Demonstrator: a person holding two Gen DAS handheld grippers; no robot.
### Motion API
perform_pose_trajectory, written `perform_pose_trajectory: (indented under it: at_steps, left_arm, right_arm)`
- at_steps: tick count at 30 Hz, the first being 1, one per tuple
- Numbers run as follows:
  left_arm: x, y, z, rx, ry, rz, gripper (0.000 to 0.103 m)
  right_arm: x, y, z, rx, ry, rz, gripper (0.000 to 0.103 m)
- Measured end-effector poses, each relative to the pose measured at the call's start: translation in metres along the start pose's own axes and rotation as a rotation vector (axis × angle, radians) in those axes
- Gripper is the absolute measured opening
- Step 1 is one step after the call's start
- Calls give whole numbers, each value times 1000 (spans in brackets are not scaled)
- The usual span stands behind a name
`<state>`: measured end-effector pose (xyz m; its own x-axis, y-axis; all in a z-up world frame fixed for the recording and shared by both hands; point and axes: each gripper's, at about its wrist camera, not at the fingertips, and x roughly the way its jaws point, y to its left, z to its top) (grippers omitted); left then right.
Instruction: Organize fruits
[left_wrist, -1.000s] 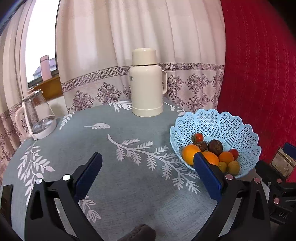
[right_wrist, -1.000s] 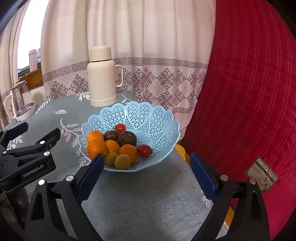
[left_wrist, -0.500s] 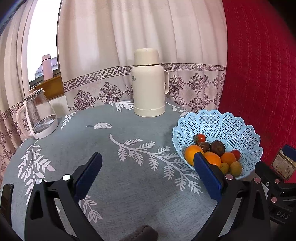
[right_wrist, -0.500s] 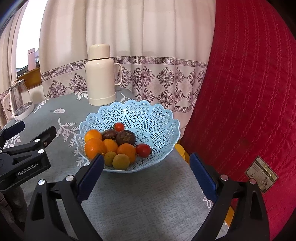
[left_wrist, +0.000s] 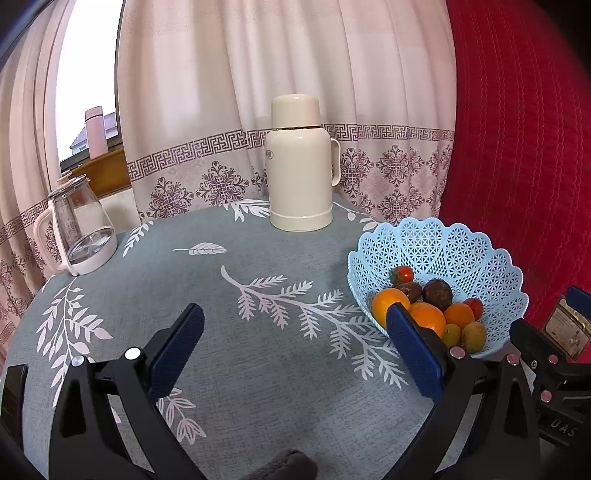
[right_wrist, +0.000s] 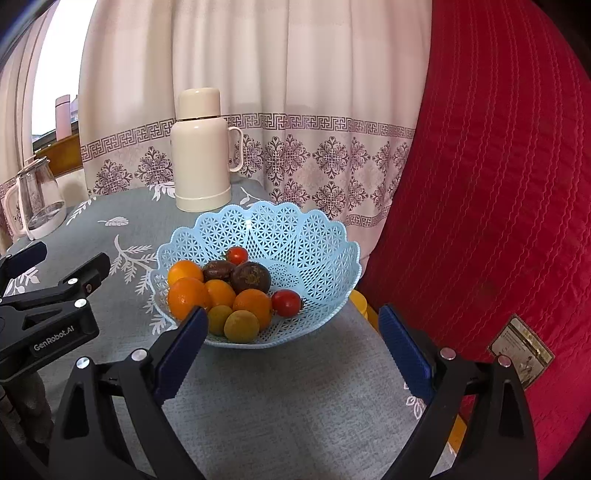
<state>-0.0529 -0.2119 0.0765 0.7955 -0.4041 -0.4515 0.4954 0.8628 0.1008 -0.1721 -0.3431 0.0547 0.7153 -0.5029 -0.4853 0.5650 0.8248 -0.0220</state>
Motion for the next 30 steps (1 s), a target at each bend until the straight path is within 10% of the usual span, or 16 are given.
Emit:
perform_pose_trajectory:
  at_steps: [30]
  left_arm:
    - [-6,-9,-2,33,-25,-18,100]
  right_arm:
    - [2,0,-6,-4,2,-4,93]
